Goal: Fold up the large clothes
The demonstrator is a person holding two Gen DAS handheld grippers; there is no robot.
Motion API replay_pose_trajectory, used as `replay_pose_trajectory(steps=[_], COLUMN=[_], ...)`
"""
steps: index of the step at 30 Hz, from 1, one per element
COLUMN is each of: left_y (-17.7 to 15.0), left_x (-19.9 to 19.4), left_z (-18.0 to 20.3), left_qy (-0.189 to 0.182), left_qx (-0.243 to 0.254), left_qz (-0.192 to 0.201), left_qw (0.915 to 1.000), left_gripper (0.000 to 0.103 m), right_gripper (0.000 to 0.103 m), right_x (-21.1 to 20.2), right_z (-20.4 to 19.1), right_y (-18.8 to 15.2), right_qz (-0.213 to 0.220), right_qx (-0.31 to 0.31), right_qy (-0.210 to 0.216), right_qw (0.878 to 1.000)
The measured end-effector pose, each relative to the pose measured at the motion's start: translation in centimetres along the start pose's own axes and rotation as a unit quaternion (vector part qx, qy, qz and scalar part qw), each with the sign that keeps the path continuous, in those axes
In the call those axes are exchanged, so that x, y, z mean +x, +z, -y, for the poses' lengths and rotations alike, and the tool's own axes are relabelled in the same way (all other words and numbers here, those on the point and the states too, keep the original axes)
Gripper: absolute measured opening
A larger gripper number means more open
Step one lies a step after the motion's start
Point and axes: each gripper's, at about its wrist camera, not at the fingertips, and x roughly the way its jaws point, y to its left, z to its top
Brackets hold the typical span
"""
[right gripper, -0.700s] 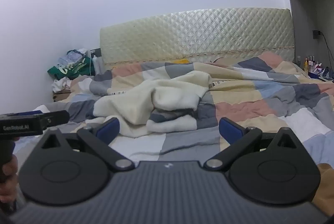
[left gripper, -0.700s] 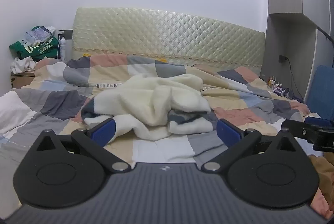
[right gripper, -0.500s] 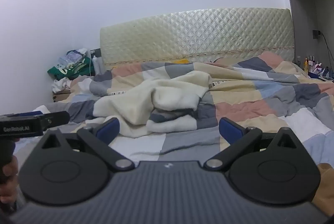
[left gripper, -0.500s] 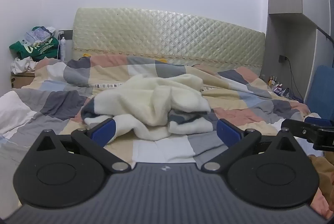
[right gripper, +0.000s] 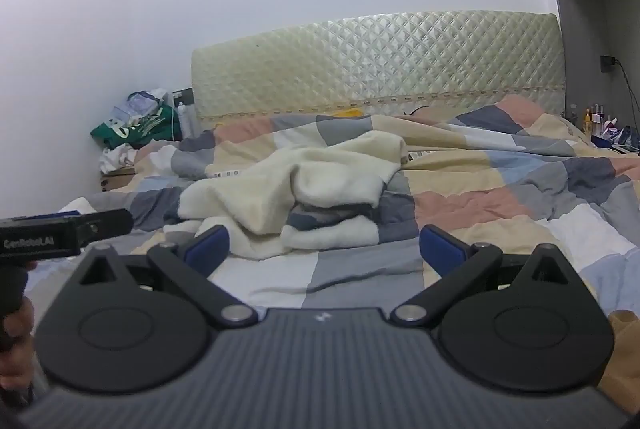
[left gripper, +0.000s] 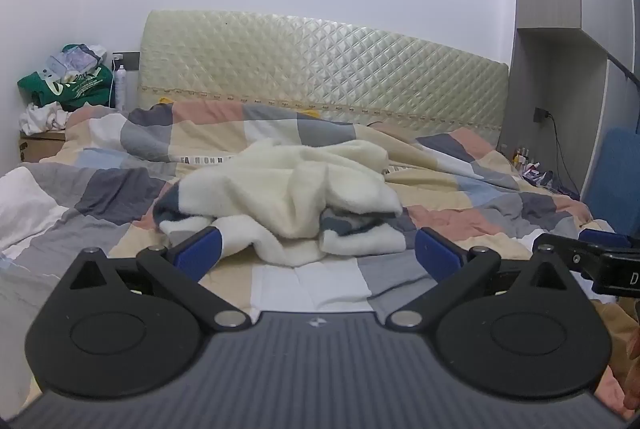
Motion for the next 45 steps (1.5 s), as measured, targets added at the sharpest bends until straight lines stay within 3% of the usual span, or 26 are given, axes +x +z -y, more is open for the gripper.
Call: replay_pose_trajectory(steps=[45], left_y=[0.04], left_x=[0.74], left_z=[-0.43], left_qy=[-0.001], left_qx=[-0.019], left_qz=[-0.008], left_qw=[0.9998], left_gripper=[0.103], right_gripper=[0.103], right_x=[-0.01], right_z=[0.55], right_y=[0.51], right_qz=[-0.005], right_qx=[0.007], right_qy=[-0.008], right_qw=[1.000])
